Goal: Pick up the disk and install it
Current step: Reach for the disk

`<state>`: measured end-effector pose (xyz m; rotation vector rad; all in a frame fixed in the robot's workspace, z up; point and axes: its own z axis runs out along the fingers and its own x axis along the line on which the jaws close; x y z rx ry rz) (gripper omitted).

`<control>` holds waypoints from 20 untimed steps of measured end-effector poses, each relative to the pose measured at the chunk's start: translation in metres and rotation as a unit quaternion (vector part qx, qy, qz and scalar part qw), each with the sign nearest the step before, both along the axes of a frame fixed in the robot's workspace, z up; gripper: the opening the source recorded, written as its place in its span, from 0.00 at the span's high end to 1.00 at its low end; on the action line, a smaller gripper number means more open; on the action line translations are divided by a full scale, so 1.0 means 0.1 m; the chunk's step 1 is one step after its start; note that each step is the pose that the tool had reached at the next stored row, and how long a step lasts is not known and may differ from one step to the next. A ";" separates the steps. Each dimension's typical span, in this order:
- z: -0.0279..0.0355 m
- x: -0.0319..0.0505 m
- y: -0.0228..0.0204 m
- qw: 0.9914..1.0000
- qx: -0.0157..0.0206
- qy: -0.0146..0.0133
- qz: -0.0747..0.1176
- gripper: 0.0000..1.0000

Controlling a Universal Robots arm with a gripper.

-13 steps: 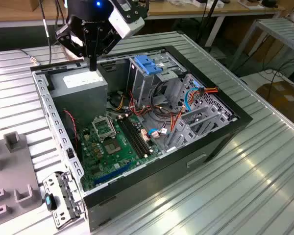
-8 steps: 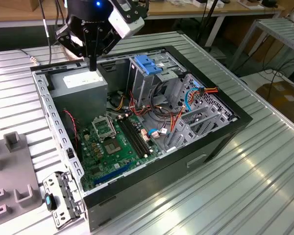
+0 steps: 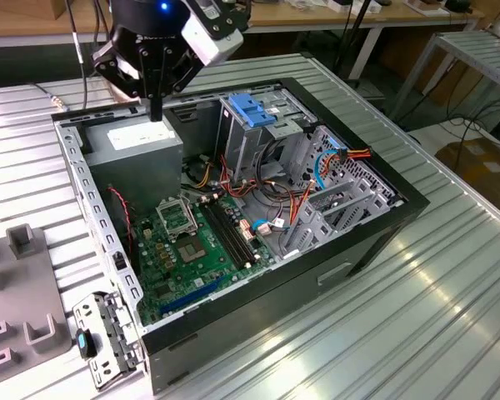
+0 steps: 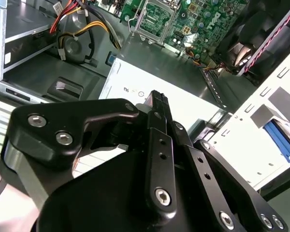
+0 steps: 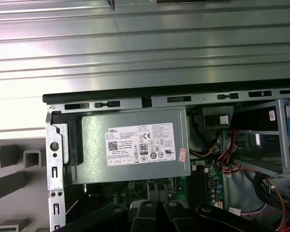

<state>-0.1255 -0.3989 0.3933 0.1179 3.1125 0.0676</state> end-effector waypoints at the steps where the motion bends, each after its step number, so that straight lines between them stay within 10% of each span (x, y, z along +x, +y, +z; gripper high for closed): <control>1: 0.000 -0.005 0.000 1.000 0.000 0.000 0.000 0.89; 20: 0.000 -0.128 0.000 1.000 0.000 0.000 0.000 0.89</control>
